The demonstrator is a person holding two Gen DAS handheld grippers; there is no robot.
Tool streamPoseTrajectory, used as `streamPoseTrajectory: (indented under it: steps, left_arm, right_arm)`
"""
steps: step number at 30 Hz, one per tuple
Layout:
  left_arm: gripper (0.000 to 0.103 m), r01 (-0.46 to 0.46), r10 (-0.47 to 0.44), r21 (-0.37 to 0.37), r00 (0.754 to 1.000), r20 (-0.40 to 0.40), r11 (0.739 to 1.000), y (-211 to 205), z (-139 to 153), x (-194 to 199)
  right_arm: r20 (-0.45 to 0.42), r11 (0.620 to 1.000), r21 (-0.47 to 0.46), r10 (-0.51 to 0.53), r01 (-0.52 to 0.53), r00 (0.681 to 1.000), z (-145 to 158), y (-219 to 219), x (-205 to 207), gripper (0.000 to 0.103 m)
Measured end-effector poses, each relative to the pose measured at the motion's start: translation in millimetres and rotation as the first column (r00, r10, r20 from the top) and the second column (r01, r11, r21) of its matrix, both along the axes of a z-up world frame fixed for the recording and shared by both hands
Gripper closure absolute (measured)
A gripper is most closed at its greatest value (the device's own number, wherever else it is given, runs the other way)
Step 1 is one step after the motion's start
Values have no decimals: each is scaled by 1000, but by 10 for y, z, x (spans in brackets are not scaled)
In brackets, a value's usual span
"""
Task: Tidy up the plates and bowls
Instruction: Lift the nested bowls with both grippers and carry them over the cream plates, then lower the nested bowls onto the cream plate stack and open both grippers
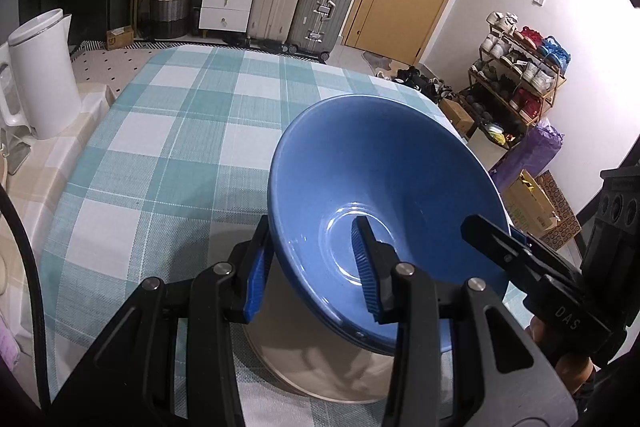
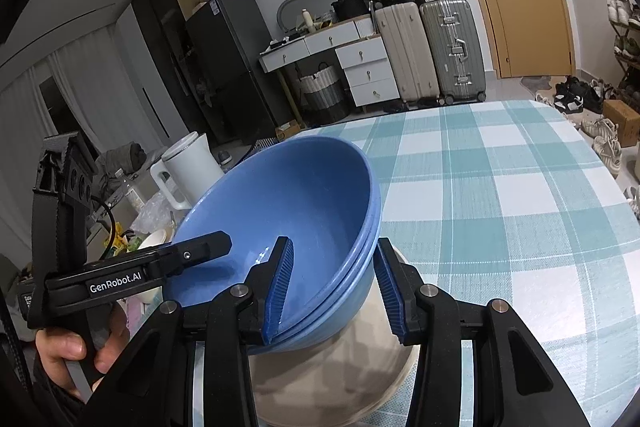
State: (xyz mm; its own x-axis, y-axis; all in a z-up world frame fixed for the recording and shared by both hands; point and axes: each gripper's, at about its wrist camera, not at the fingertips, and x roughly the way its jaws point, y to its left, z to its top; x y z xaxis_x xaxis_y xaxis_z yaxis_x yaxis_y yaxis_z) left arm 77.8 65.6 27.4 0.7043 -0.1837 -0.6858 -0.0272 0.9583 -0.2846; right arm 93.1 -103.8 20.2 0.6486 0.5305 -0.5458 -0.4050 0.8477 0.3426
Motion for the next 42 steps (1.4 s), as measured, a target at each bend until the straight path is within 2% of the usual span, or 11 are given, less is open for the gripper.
streamPoseTrajectory:
  steps: [8,21,24,27,29,33,34,36,37,42]
  left_arm:
    - [67,6,-6,10,1000,-7,1000,-22,-130,106]
    - [67,33,-33,41,999,-4,999,-42,-228,293]
    - [58,36,-36,70,999,-4,997,-54,-209,294]
    - [42,26,-27,116,1000,15,993,-31,-173,241]
    - [25,26,-31,133,999,40,991,-5,-154,201]
    - [19,28,-43,161,995,92,987,72,-105,73]
    - [15,31,-49,166,993,105,986,99,-104,40]
    - [7,25,-48,171,990,133,985,151,-80,-64]
    - [0,15,-42,175,988,152,985,180,-74,-110]
    - [0,-10,-35,195,973,227,981,264,-36,-419]
  right_arm:
    - [-24,1000,-12,-10,10,1000,-104,-9,122,59]
    - [-27,999,-30,-15,15,1000,-103,5,159,59]
    - [-25,999,-37,-4,3,1000,-110,5,154,58]
    - [-32,999,-35,6,-7,999,-117,-2,160,53]
    - [-32,999,-51,8,-9,999,-112,-6,161,47]
    - [-14,998,-50,29,-29,999,-78,-50,125,16]
    - [-5,998,-50,34,-34,999,-73,-59,108,15]
    - [28,997,-64,41,-39,999,-73,-78,51,3]
    - [51,996,-81,40,-36,998,-75,-89,11,3]
    - [106,994,-97,58,-48,993,-102,-156,-124,1]
